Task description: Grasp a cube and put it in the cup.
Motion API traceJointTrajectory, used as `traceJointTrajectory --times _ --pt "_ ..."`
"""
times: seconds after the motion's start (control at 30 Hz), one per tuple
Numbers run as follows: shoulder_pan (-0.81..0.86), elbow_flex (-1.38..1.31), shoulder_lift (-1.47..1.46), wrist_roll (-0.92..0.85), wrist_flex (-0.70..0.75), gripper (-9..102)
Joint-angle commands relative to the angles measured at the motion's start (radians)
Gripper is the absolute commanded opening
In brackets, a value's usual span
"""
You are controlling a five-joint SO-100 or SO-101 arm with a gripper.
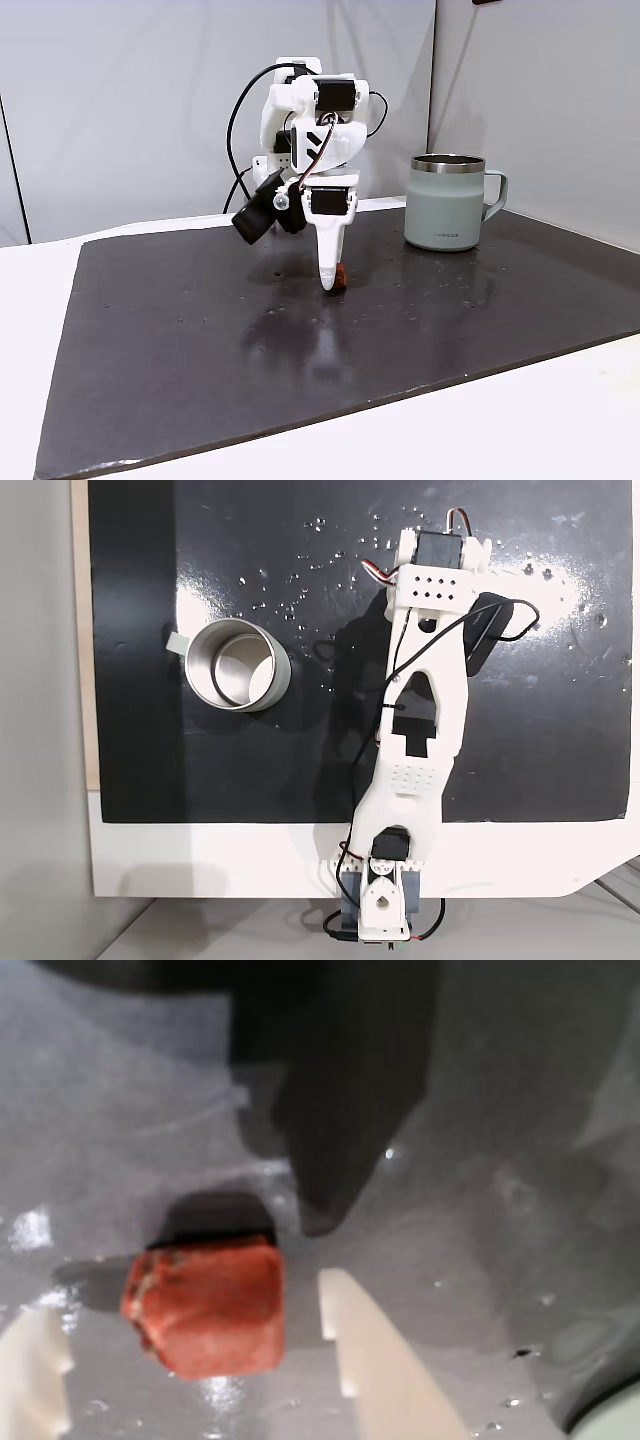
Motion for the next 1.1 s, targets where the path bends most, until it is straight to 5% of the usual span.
traceJointTrajectory --times 0.0,0.37,1.07 --pt "-0.015 -0.055 0.006 -0.009 0.003 25" --pt "-0.012 -0.046 0.029 -0.009 0.008 5" --pt "-0.051 0.109 0.529 -0.006 0.051 0"
